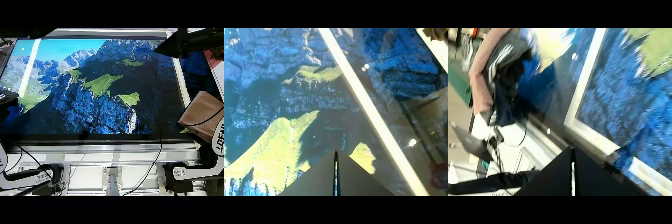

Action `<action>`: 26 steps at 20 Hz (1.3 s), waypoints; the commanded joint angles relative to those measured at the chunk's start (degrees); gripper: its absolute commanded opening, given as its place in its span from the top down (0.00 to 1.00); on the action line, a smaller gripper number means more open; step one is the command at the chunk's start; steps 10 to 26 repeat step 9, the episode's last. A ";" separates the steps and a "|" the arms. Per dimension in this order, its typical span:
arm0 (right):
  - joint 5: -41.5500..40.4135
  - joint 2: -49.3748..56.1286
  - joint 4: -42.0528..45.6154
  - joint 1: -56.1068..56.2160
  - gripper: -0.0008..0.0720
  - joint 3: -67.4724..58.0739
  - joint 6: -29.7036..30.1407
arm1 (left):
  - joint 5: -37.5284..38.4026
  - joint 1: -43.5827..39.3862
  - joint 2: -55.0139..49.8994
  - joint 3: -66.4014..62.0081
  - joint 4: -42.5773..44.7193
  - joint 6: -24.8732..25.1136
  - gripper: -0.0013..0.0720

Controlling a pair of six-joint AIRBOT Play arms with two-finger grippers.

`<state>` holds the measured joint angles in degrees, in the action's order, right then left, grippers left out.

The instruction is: Fold the clothes and pants, and hang the long-sleeved shirts on hangers.

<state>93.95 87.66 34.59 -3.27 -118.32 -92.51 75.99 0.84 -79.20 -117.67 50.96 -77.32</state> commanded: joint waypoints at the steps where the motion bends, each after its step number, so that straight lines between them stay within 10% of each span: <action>1: -0.85 -0.02 0.20 4.15 0.97 -0.07 0.13 | 0.20 0.15 -0.46 0.07 0.02 0.02 0.96; 26: -0.83 -0.02 0.20 4.44 0.97 -0.07 0.13 | 0.24 0.15 -0.66 2.91 0.02 0.02 0.96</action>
